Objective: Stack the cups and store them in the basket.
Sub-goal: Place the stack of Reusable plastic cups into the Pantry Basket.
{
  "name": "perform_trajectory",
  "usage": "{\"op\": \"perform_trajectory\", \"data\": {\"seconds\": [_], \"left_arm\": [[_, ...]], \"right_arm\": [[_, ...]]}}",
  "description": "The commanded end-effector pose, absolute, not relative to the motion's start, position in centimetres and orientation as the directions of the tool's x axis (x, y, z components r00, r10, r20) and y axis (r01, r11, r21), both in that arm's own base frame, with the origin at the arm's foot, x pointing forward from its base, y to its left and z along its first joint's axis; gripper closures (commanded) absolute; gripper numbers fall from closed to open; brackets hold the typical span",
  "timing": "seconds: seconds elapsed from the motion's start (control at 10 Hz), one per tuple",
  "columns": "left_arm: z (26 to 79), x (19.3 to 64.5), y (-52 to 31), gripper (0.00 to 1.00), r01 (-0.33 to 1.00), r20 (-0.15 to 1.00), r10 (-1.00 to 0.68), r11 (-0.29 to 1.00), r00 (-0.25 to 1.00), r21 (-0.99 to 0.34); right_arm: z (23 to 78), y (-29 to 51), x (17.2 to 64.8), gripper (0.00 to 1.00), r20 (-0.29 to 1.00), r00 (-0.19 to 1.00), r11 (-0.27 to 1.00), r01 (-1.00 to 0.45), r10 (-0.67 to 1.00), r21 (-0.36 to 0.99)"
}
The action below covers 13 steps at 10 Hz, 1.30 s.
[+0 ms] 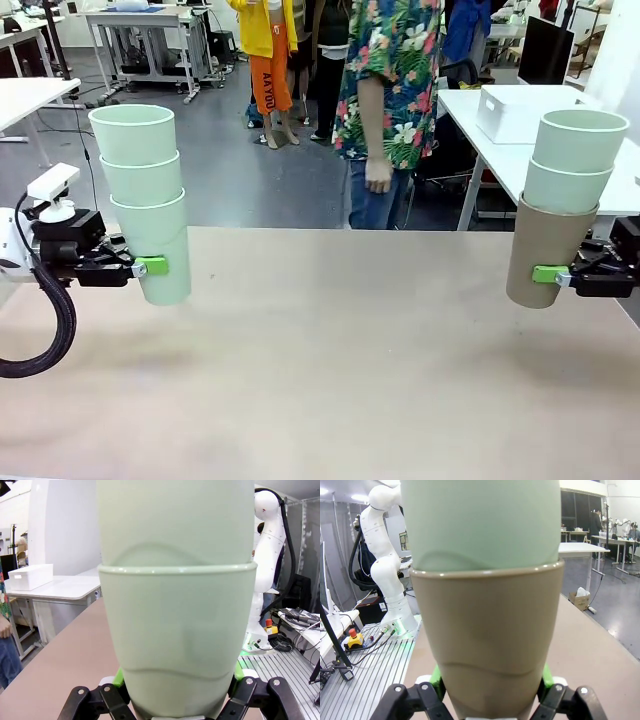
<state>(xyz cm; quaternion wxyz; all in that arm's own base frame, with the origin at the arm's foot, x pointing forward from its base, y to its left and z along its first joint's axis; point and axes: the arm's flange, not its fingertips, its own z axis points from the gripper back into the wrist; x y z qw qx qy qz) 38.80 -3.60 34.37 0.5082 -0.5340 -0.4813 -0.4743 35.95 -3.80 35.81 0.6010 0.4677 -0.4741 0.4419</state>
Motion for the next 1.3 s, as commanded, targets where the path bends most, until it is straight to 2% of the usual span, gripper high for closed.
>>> {"op": "perform_trajectory", "data": {"seconds": [0.0,1.2], "left_arm": [[34.78,38.68,-3.67,0.15,0.997,0.996,0.038,-0.023,0.078,-0.077],[34.78,38.68,-3.67,0.15,0.997,0.996,0.038,-0.023,0.078,-0.077]], "right_arm": [[36.19,-3.76,36.11,0.16,0.985,0.152,0.184,-0.974,0.078,0.135],[36.19,-3.76,36.11,0.16,0.985,0.152,0.184,-0.974,0.078,0.135]]}}
